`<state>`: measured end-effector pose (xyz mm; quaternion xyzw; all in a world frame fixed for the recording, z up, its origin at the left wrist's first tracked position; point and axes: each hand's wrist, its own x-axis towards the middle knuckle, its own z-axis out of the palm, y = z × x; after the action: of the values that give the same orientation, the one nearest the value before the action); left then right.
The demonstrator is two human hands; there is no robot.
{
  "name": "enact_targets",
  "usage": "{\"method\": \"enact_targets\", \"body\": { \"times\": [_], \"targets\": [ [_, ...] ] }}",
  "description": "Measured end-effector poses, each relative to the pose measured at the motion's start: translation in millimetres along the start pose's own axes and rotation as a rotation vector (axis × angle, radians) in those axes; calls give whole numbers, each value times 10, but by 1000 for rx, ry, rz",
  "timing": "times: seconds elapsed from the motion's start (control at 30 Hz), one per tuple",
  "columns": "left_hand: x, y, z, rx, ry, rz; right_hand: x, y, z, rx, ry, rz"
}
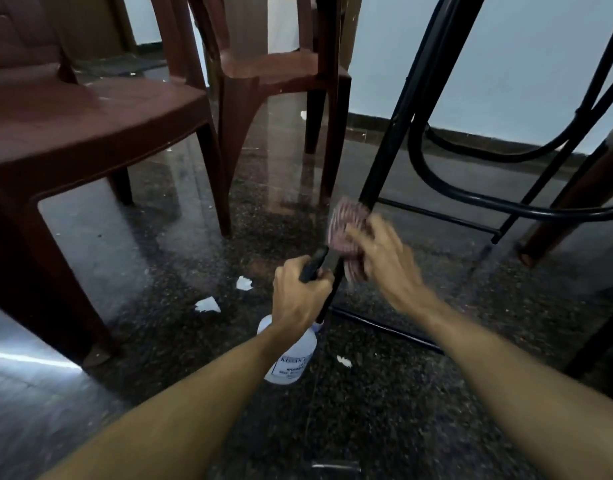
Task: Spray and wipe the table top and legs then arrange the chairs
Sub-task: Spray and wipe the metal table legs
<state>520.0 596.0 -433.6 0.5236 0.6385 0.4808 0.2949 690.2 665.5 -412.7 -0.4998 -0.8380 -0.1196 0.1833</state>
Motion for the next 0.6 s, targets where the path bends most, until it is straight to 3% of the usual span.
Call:
{"method": "enact_targets", "body": {
  "times": [0.07, 0.27, 0.4, 0.53, 0.6],
  "targets": [
    [-61, -164, 1, 8, -14, -31, -244, -28, 231, -59, -133, -65],
    [-213, -645, -7, 70, -49, -132, -139, -94, 429, 46, 11, 107],
    [-355, -751, -19, 109, -51, -139, -583, -217, 789, -73, -312, -62],
    [-339, -899, -66, 116, -25, -146, -512, -408, 947, -39, -228, 59],
    [-360, -965, -88, 115, -20, -138, -635, -455, 1068, -81, -317, 3]
  ]
}}
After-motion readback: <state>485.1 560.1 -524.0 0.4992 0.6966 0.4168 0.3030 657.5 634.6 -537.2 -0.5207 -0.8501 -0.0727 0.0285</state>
